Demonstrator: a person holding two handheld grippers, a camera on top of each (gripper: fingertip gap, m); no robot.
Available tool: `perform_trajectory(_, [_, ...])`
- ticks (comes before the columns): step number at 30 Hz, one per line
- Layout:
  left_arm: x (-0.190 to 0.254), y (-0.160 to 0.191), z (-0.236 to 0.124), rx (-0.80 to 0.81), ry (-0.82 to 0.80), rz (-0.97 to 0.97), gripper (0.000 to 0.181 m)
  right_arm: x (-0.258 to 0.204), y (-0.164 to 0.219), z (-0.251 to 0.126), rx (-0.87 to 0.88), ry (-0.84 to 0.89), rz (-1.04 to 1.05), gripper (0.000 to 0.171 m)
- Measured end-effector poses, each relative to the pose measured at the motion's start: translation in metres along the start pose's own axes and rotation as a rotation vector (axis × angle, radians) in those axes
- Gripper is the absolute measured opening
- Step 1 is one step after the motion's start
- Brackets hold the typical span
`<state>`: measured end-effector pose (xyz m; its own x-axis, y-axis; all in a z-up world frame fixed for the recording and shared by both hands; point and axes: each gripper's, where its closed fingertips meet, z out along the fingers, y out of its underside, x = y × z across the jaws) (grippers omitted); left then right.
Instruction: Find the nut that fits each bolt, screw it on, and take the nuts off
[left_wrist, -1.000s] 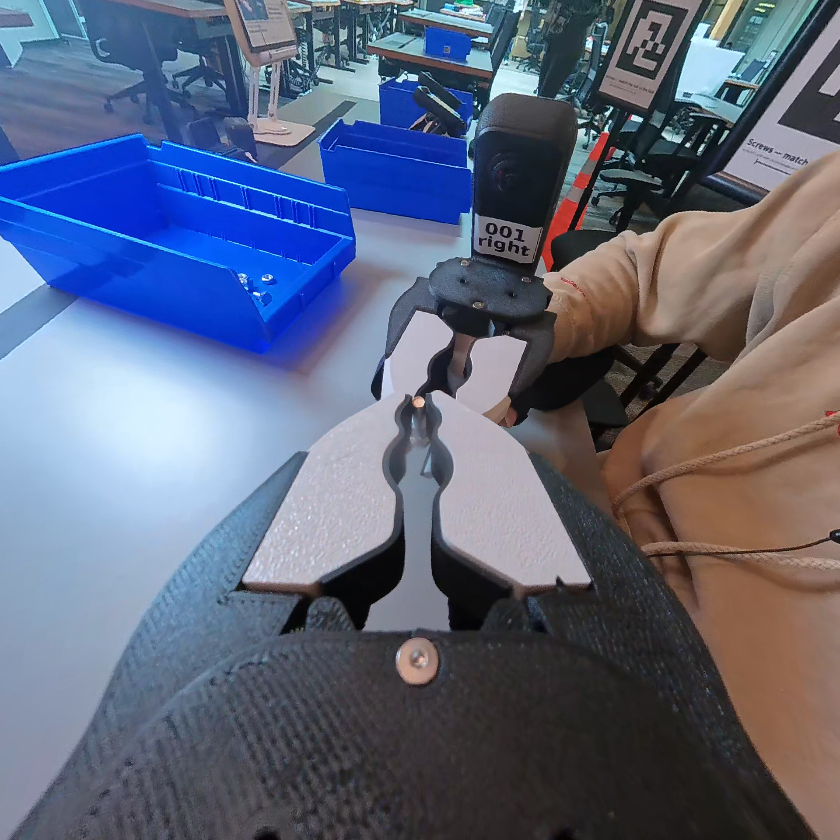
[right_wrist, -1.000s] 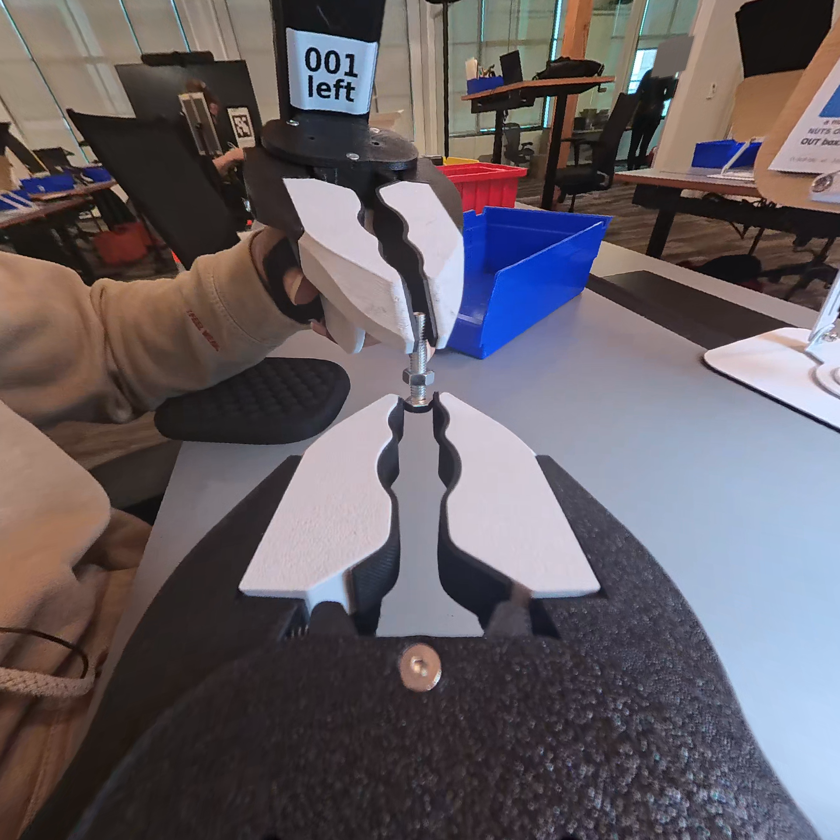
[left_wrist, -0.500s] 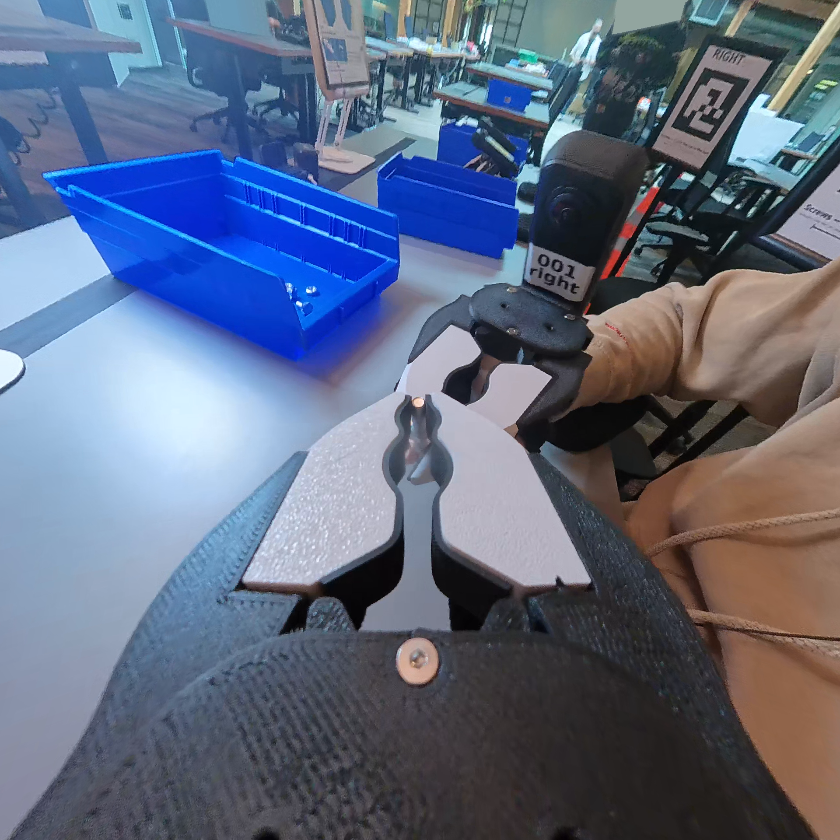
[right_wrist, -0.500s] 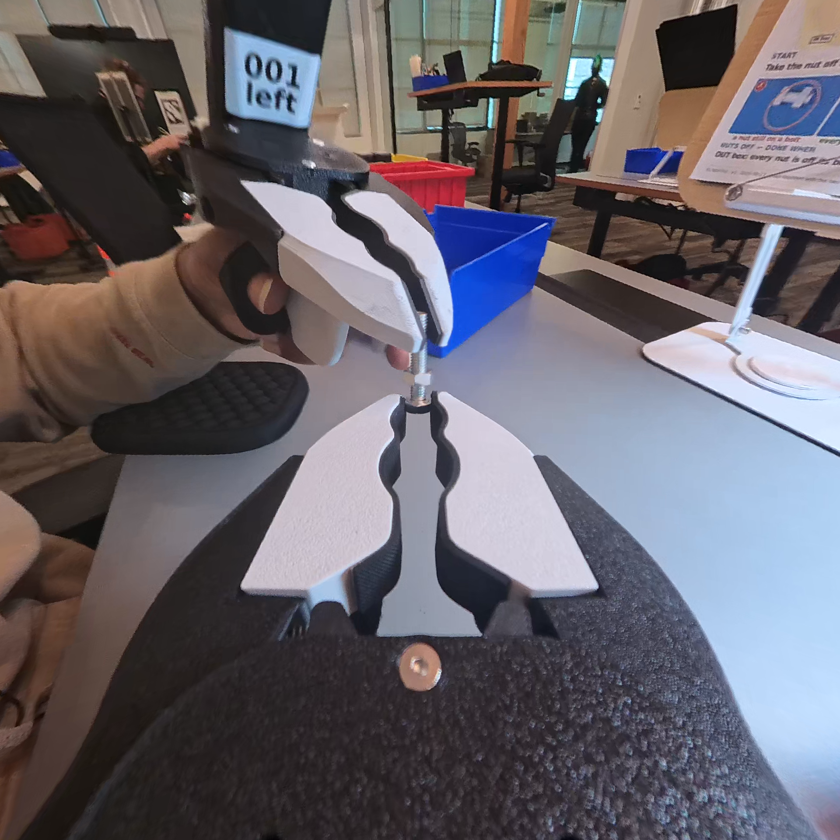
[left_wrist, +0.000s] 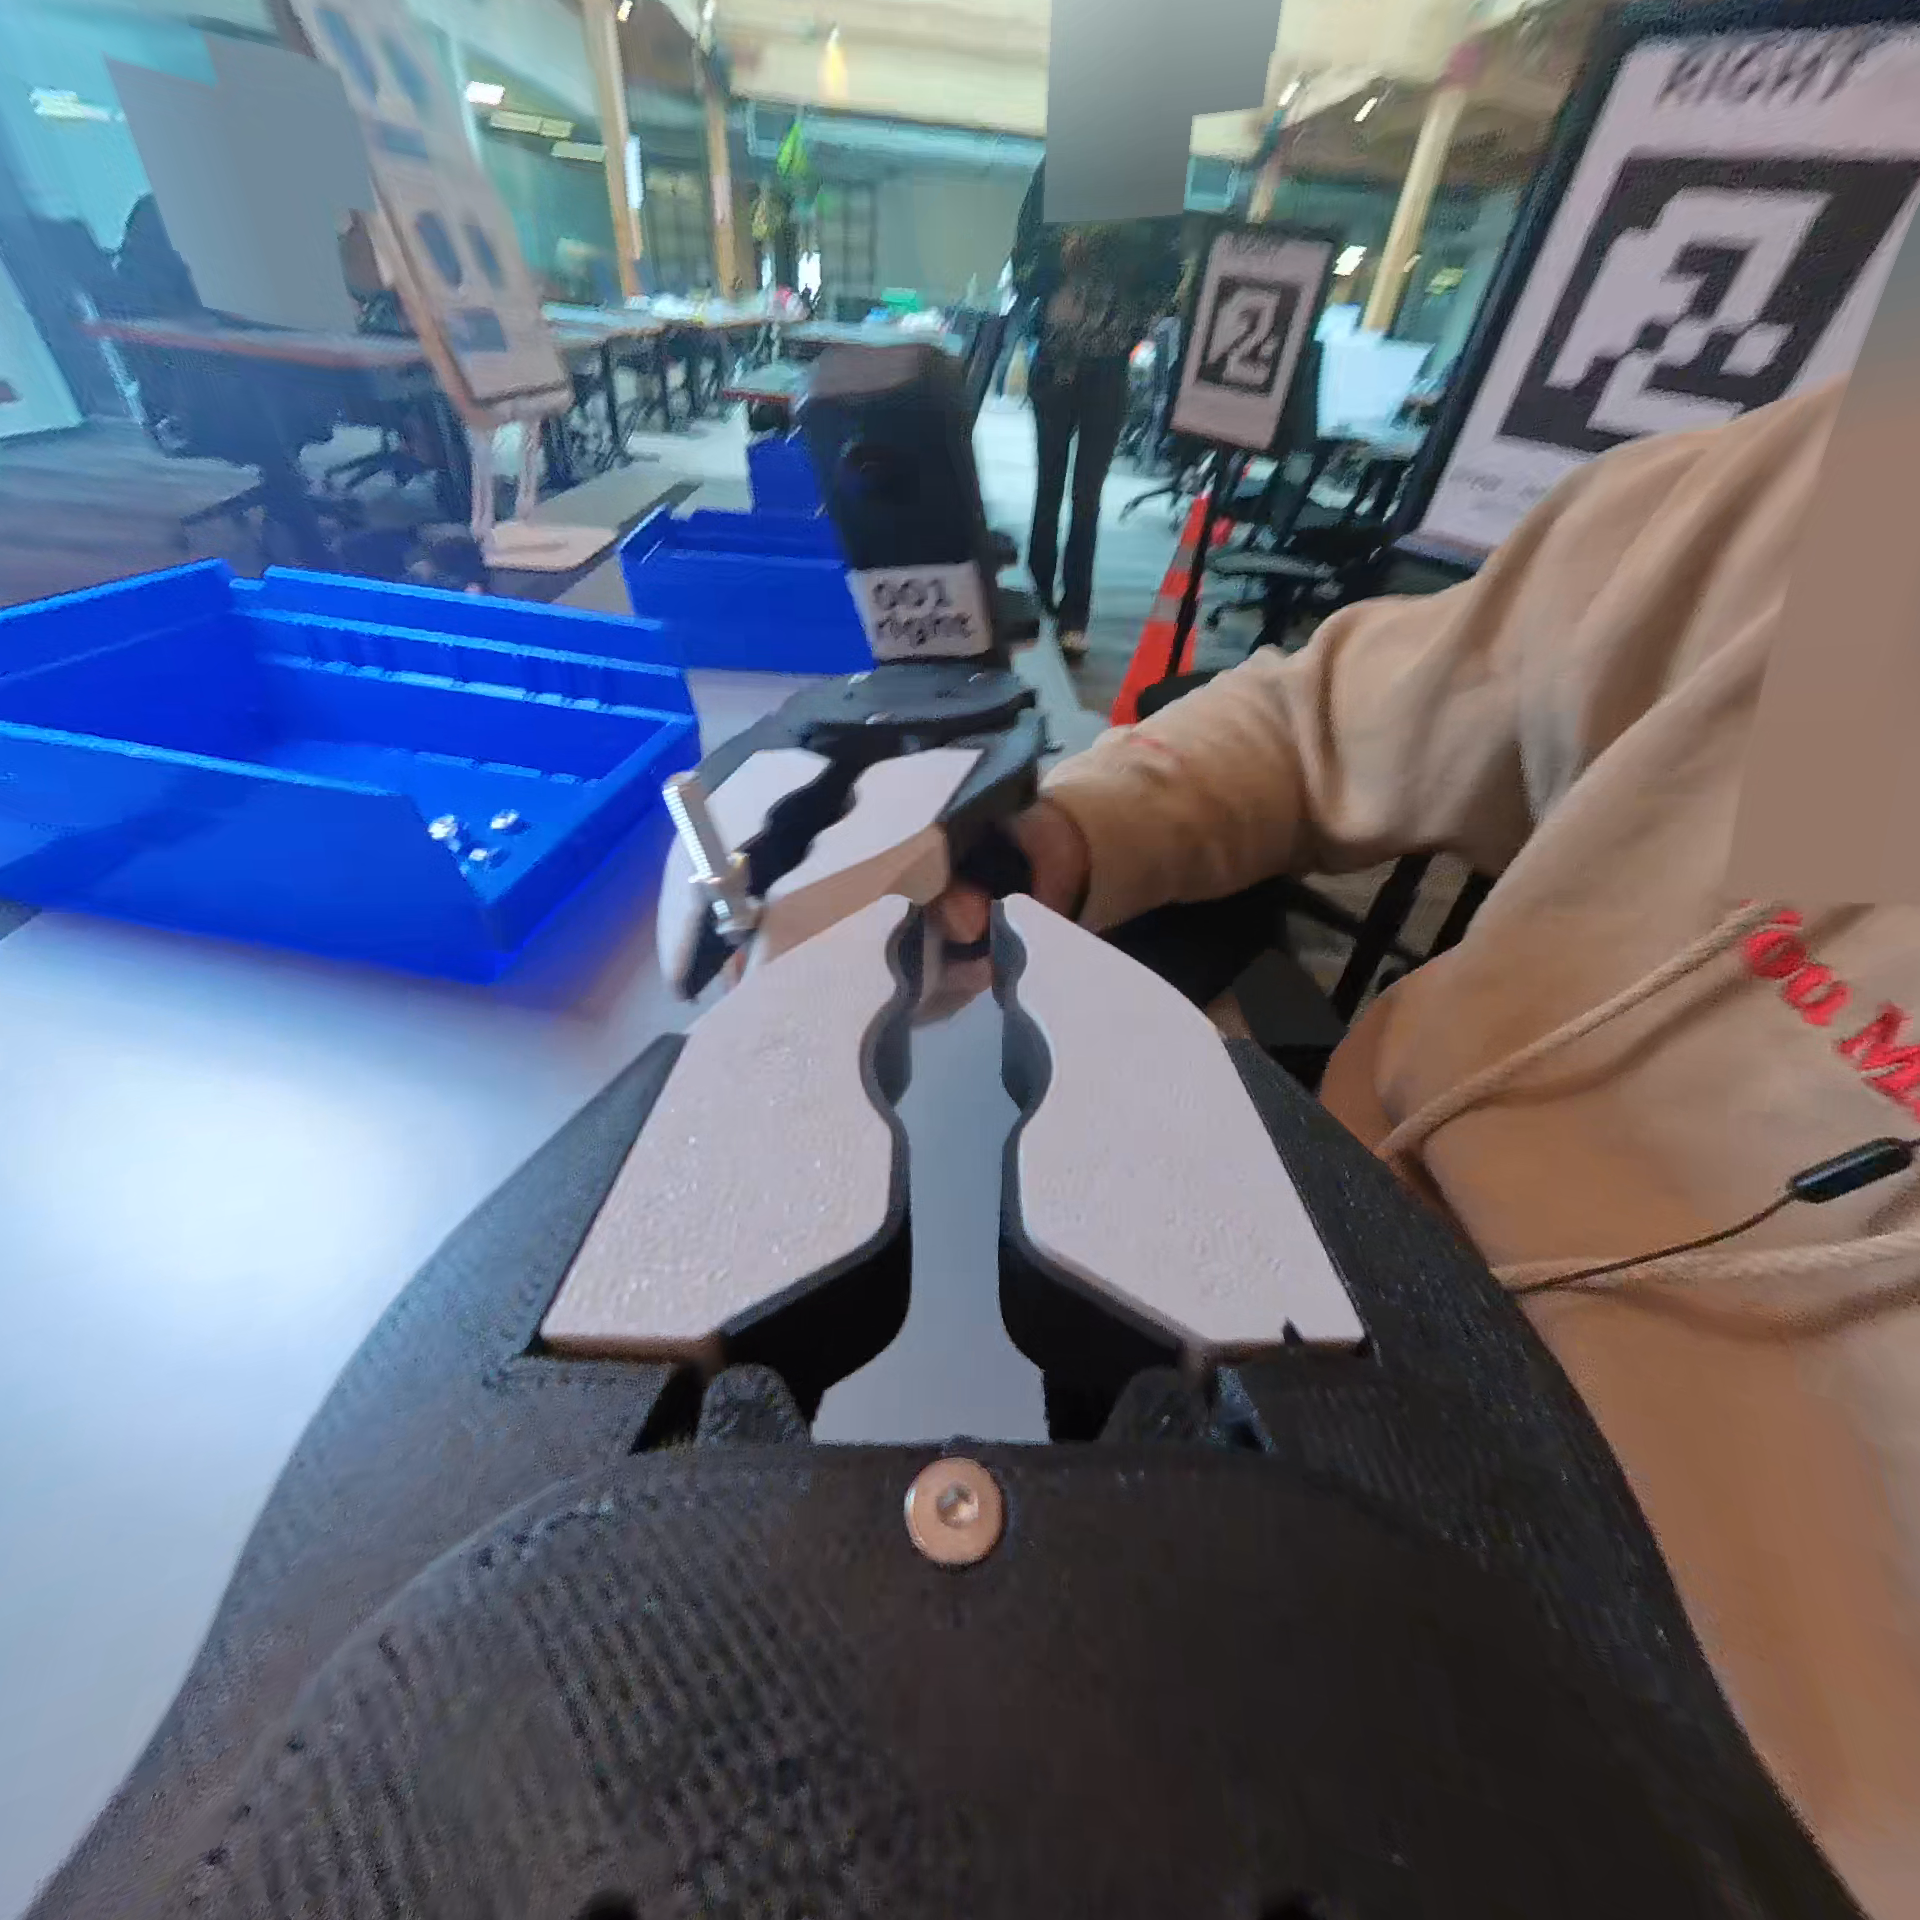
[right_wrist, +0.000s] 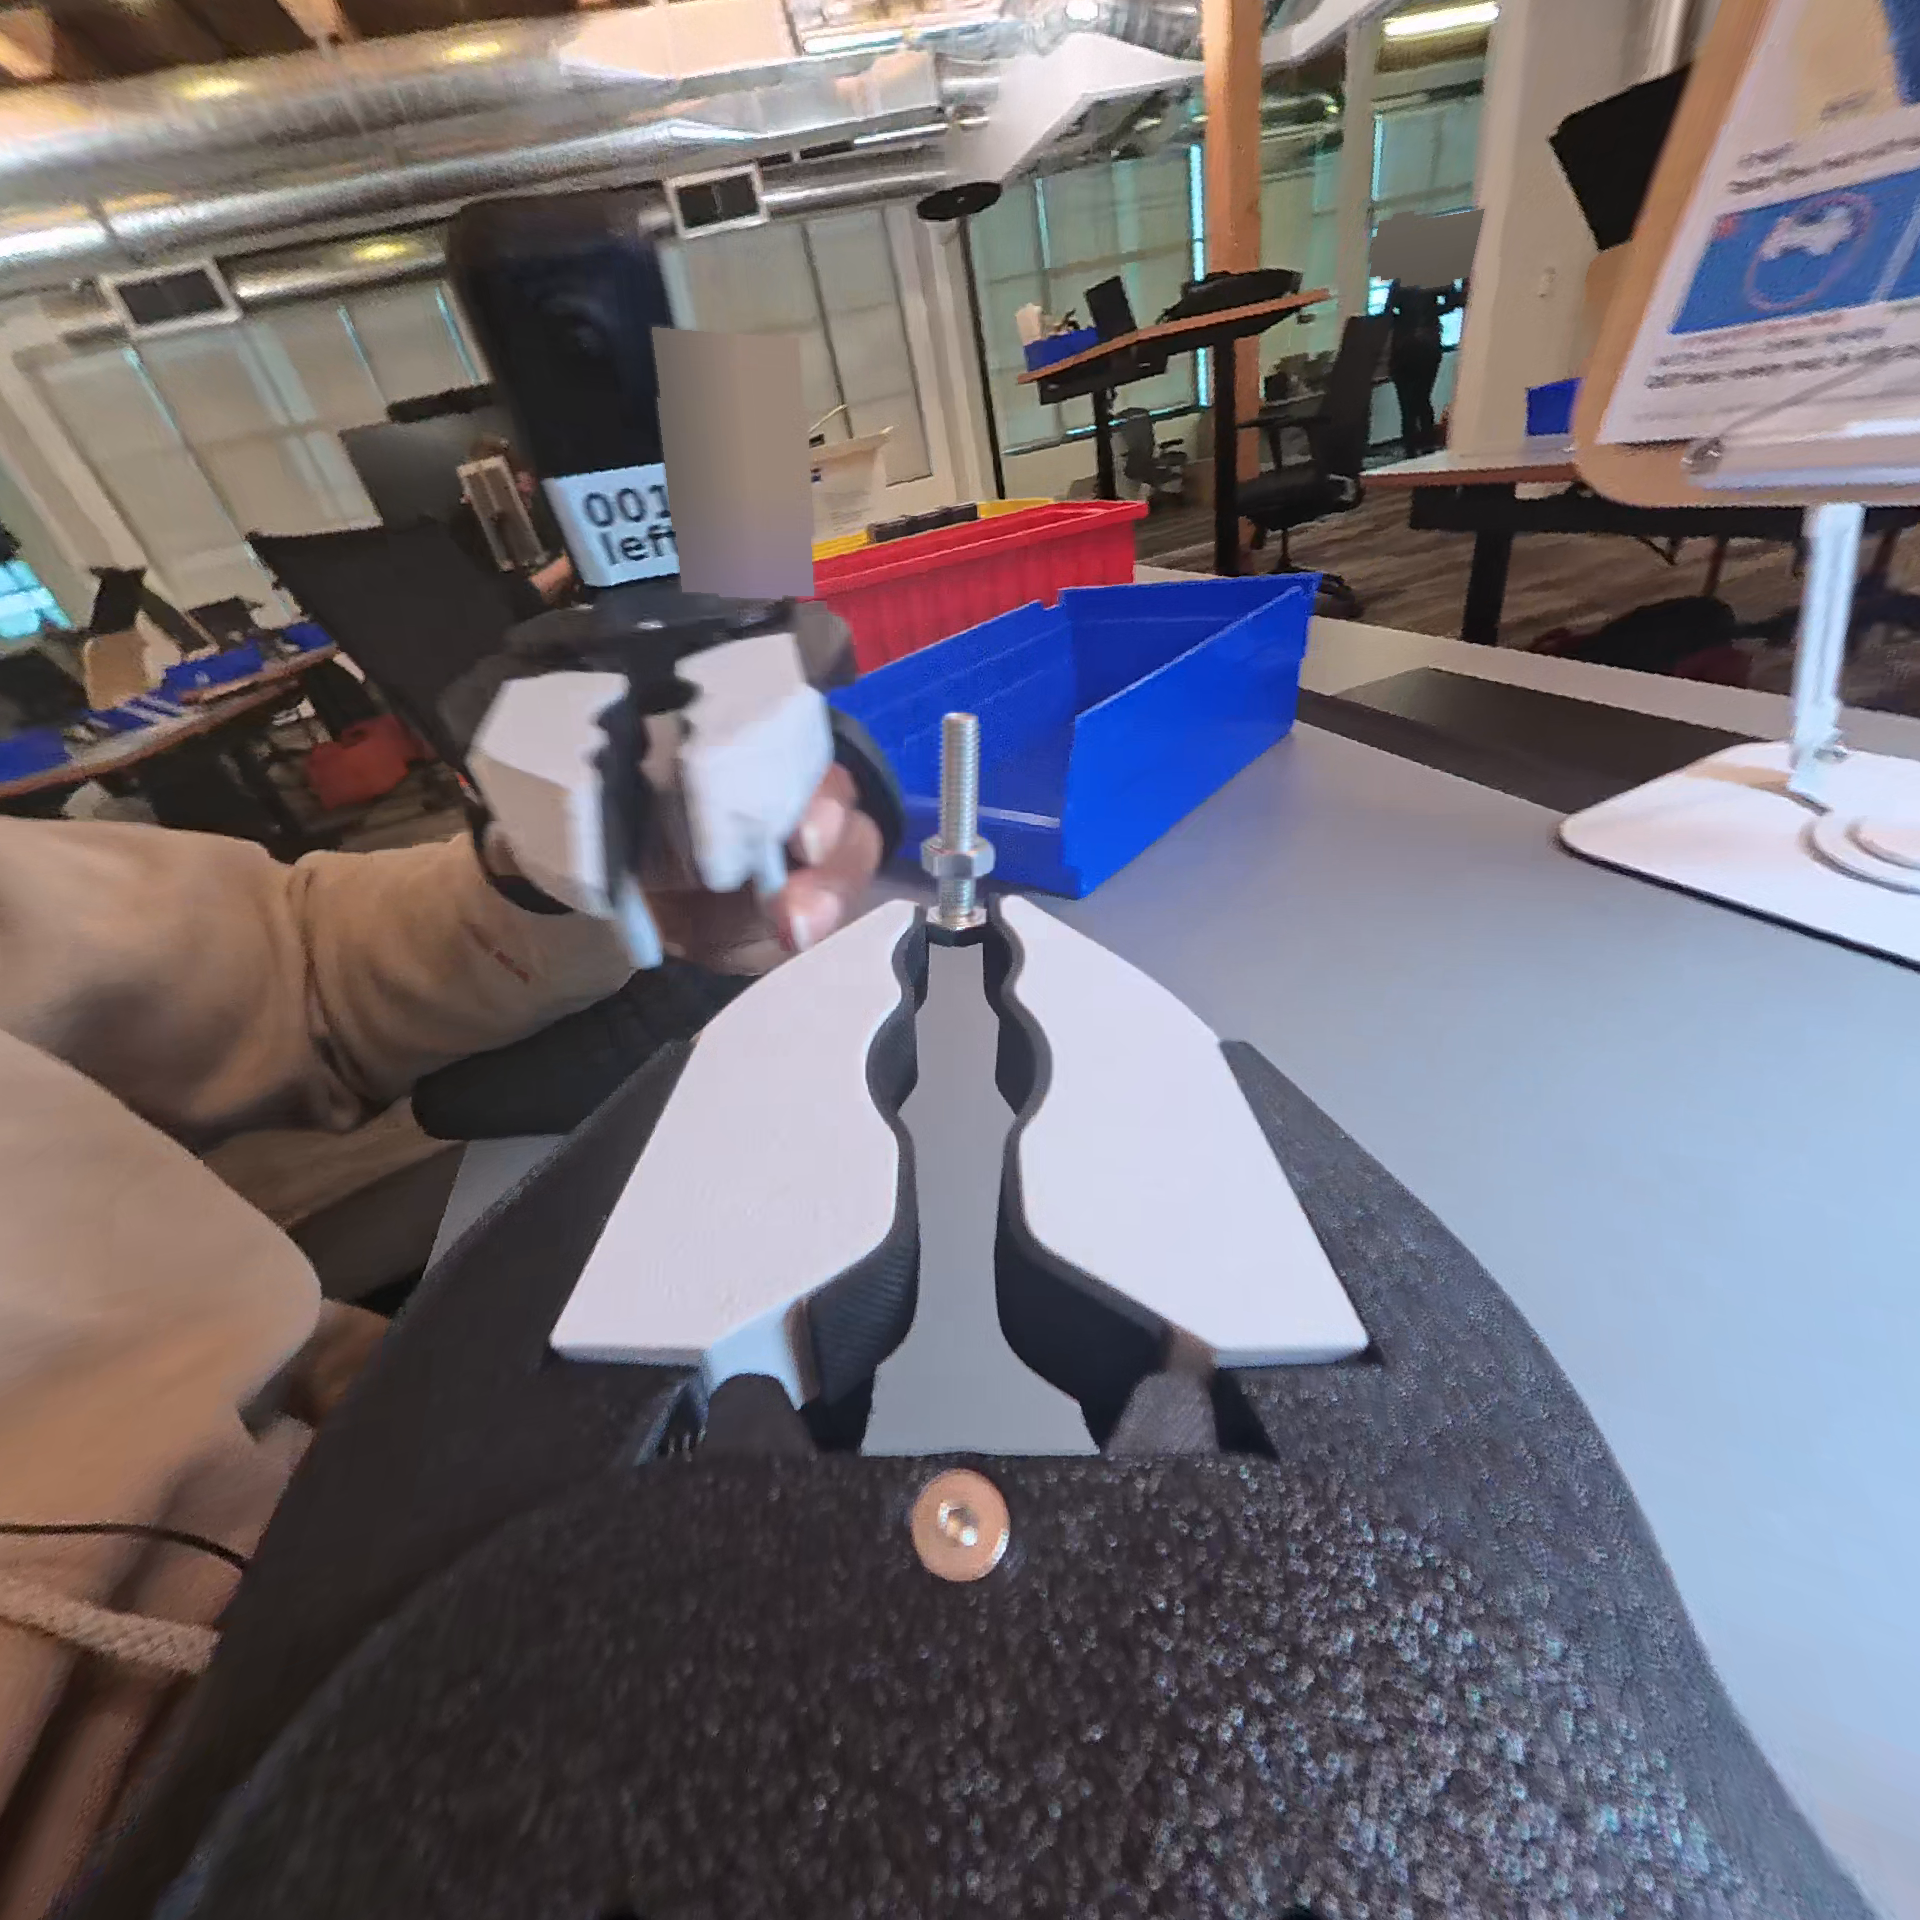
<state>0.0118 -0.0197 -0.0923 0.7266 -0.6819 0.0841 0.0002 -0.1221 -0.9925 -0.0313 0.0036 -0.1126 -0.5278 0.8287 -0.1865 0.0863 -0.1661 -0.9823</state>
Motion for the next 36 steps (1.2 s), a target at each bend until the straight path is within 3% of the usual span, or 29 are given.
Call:
perform_trajectory(7, [-0.028,-0.003,0.0,0.062,-0.155,-0.04,0.036,-0.008,0.008,0.005,-0.037,-0.031,-0.017,0.01])
perform_trajectory(18, [-0.027,-0.005,-0.003,0.081,-0.128,-0.094,0.021,-0.006,0.002,0.004,-0.008,-0.01,-0.022,0.01])
perform_trajectory(22, [-0.033,-0.004,0.0,0.081,-0.18,-0.075,0.037,-0.011,0.001,0.004,0.003,-0.039,-0.029,0.01])
perform_trajectory(26, [-0.025,-0.003,0.003,0.067,-0.153,-0.057,0.036,-0.009,0.002,0.005,0.011,-0.029,-0.025,0.01])
perform_trajectory(27, [-0.024,-0.003,0.002,0.064,-0.151,-0.048,0.031,-0.005,0.0,0.003,0.021,-0.014,-0.019,0.01])
perform_trajectory(28, [-0.018,-0.006,0.0,0.08,-0.106,-0.047,0.015,-0.001,-0.002,0.002,0.029,0.006,-0.016,0.01])
perform_trajectory(31, [-0.02,-0.012,-0.003,0.107,-0.127,-0.056,0.021,0.002,-0.005,-0.002,0.043,0.007,-0.005,0.01])
perform_trajectory(34, [-0.031,-0.006,0.0,0.088,-0.187,-0.059,0.038,-0.012,-0.002,0.003,0.034,-0.037,-0.037,0.01])
perform_trajectory(36, [-0.024,-0.002,0.005,0.07,-0.148,-0.057,0.034,-0.014,0.001,0.005,0.025,-0.04,-0.042,0.01])
